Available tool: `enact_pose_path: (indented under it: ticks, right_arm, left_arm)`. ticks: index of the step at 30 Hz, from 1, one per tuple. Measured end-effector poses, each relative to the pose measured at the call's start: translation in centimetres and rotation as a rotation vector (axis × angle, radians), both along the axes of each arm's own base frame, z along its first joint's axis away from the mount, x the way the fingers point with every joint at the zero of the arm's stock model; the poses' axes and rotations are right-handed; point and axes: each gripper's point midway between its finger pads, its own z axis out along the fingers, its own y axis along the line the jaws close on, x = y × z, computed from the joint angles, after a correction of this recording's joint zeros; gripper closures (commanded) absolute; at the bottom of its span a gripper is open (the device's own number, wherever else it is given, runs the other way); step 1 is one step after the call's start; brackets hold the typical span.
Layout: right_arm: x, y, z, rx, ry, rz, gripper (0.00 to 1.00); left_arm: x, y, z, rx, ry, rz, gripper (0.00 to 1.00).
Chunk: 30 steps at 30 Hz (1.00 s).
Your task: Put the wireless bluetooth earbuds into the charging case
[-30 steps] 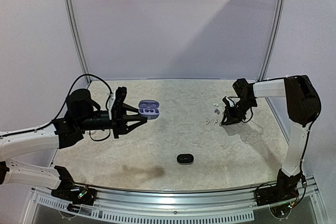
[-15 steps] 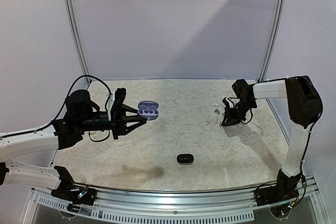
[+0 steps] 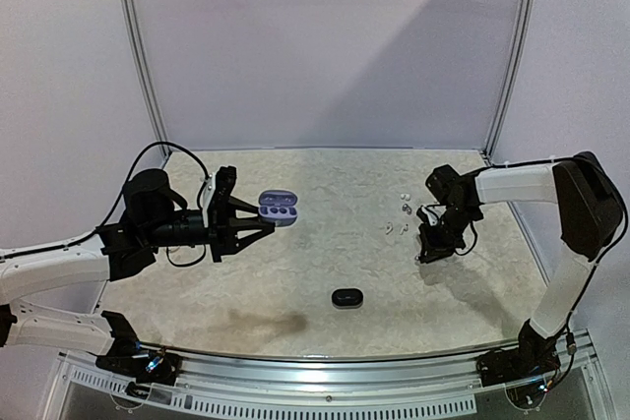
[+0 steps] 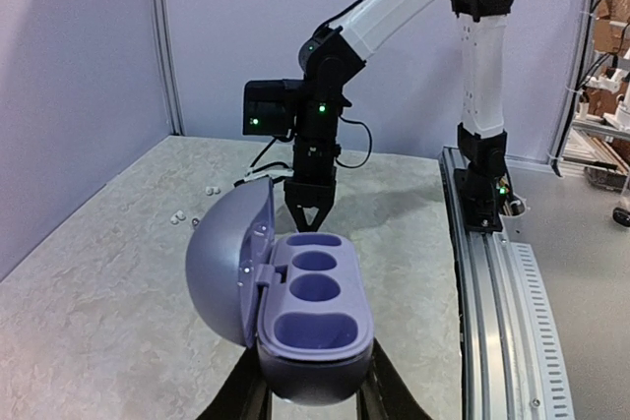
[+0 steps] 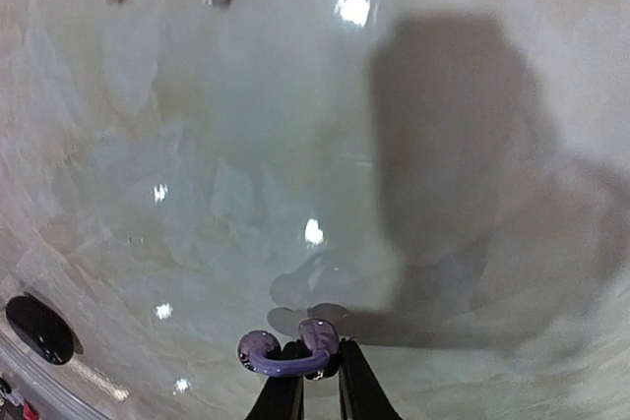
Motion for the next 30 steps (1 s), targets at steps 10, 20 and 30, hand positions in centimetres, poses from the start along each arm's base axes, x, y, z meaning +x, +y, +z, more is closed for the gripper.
enact_pose_path:
  ticks: [10,20,30]
  right_arm:
    - [-3.8,-0.1,-0.4,-0.043,0.007,-0.061,0.86]
    - [-3.7,0.3,-0.7,-0.150,-0.111,-0.108,0.85]
    - [-3.7,0.6,-0.8,-0.224,-0.220,-0.121,0.81]
  left_arm:
    - [0.0,0.0,0.0,0.001,-0.007,0.000,1.00]
    - [-0.3,0.3,-0.1,-0.001,-0.022,-0.001,1.00]
    - [-0.3,0.3,-0.2,0.004,-0.034,-0.002,1.00]
